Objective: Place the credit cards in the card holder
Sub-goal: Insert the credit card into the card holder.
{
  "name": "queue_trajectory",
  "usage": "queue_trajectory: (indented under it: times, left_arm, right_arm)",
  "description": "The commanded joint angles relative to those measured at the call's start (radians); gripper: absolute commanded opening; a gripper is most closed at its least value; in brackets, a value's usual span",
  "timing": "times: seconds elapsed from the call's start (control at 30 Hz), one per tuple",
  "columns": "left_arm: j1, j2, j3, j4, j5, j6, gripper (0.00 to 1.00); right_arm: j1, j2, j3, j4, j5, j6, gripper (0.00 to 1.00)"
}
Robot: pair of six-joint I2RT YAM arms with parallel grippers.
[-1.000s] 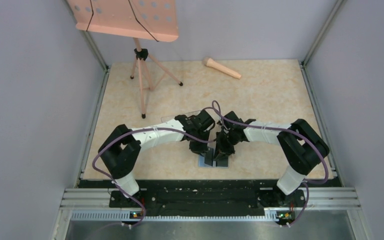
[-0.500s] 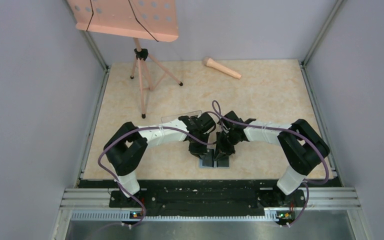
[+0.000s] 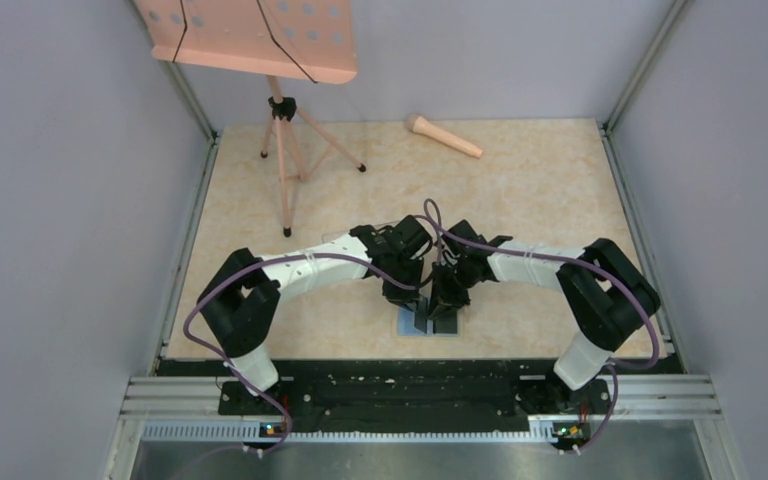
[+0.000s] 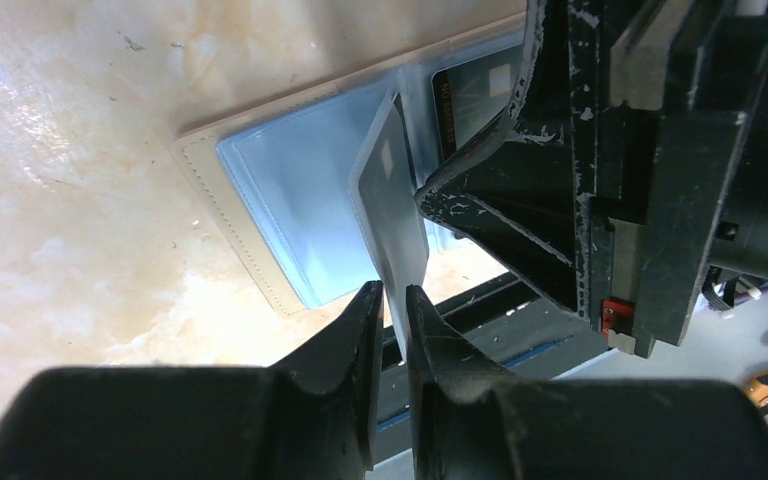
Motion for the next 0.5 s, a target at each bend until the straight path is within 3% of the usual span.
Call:
queue_trajectory:
  times: [0.0,0.47]
  left_arm:
    - [-0.004,-0.036,0.034,0.056,0.048,0.007,0.2]
    - [-0.013,-0.002,0.05,0.076,0.076,0.005,0.24]
  right_arm:
    - [0.011,-0.048,0.052,-0.012,0.018,-0.008,0.09]
    - [0.009,-0.19,0.096,-0.155,0.169,-0.034,0.1]
